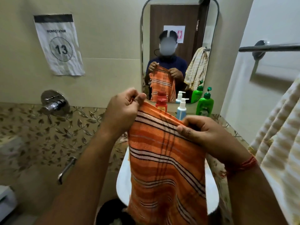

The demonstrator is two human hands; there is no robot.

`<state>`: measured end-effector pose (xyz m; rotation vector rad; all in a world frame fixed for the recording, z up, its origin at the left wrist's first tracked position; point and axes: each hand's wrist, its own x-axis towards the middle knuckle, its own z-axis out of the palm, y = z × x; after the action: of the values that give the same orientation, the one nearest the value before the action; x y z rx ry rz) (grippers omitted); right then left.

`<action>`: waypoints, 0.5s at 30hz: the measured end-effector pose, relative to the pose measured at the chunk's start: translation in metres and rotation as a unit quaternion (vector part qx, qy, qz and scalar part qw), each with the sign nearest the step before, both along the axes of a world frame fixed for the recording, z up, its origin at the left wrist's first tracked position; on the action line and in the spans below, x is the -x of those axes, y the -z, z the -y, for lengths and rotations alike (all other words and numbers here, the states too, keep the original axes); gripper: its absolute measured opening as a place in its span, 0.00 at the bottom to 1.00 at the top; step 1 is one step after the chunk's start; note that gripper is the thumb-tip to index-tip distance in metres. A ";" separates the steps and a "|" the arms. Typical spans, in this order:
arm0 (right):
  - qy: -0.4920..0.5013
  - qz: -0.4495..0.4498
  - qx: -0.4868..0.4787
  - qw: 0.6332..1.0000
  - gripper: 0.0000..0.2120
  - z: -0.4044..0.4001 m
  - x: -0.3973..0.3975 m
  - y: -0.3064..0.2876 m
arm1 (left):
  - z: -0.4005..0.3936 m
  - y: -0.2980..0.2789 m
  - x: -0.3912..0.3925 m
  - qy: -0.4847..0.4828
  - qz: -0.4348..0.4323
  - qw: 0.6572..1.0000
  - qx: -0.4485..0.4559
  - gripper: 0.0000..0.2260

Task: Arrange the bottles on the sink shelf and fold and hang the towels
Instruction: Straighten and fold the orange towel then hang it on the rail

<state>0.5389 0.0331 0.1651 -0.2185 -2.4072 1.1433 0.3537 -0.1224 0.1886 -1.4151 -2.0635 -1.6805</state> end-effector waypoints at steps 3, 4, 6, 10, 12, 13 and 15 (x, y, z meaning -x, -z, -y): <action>0.017 -0.038 0.098 0.994 0.19 -0.015 -0.007 0.014 | 0.004 -0.002 0.026 -0.131 0.013 0.987 -0.088 0.07; 0.040 -0.055 0.125 0.990 0.22 -0.021 -0.010 0.018 | 0.008 -0.004 0.040 -0.165 0.029 0.979 -0.116 0.08; 0.099 -0.079 0.121 0.985 0.28 -0.032 -0.013 0.022 | 0.015 -0.004 0.064 -0.202 0.051 0.969 -0.133 0.08; 0.135 -0.106 0.042 0.984 0.27 -0.030 -0.002 0.011 | 0.001 0.001 0.052 -0.088 0.079 0.992 -0.051 0.06; 0.112 -0.109 0.008 0.988 0.14 -0.016 0.016 0.002 | -0.013 0.006 0.035 0.032 0.085 0.996 0.005 0.03; 0.102 -0.104 -0.008 0.989 0.11 -0.009 0.025 -0.002 | -0.018 0.009 0.029 0.094 0.075 0.992 0.038 0.05; 0.081 -0.101 -0.033 0.991 0.09 0.002 0.039 -0.007 | -0.029 0.014 0.020 0.223 0.058 0.967 0.111 0.15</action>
<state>0.4996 0.0309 0.1721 -0.2580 -2.2026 0.9622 0.3337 -0.0938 0.1747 -2.0256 -2.1720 -1.7579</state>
